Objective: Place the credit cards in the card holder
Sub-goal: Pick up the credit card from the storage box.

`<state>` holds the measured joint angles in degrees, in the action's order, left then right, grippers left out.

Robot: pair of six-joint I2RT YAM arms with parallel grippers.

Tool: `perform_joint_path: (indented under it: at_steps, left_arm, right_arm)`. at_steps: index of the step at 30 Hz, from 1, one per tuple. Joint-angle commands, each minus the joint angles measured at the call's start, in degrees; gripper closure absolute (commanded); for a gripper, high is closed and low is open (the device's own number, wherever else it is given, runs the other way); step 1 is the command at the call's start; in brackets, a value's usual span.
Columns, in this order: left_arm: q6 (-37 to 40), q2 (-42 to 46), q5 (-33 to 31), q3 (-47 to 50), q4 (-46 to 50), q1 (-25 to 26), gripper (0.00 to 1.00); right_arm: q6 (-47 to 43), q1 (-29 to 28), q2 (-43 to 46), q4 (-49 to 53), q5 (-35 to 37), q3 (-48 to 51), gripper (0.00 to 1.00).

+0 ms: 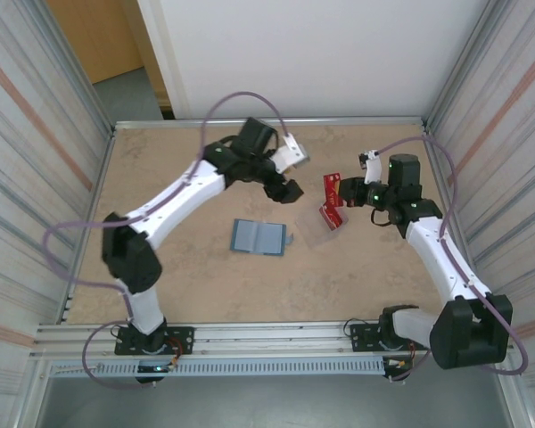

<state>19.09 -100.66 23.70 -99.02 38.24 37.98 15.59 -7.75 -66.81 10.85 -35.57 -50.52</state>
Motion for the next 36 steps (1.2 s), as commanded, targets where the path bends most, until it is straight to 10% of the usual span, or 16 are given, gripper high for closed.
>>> perform_joint_path:
  at_steps: [1, 12, 28, 36]
  left_arm:
    - [-6.1, 6.5, 12.2, 7.5, -0.5, -5.2, 0.21]
    - [-38.0, 19.7, 45.7, 36.5, -37.2, -22.3, 0.3]
    - [-36.9, 18.2, 52.1, 35.3, -39.3, -19.7, 0.43]
    - [-36.6, 17.5, 51.9, 34.5, -38.4, -19.0, 0.74]
  right_arm:
    - [12.2, -4.0, 1.3, -11.0, -4.2, 1.8, 1.0]
    - [27.4, -17.9, -0.1, -32.9, -3.6, 6.4, 1.0]
    - [31.9, -24.7, -5.8, -44.3, -0.9, 6.8, 1.0]
    - [33.4, -25.1, -8.9, -47.9, -1.7, 5.9, 1.0]
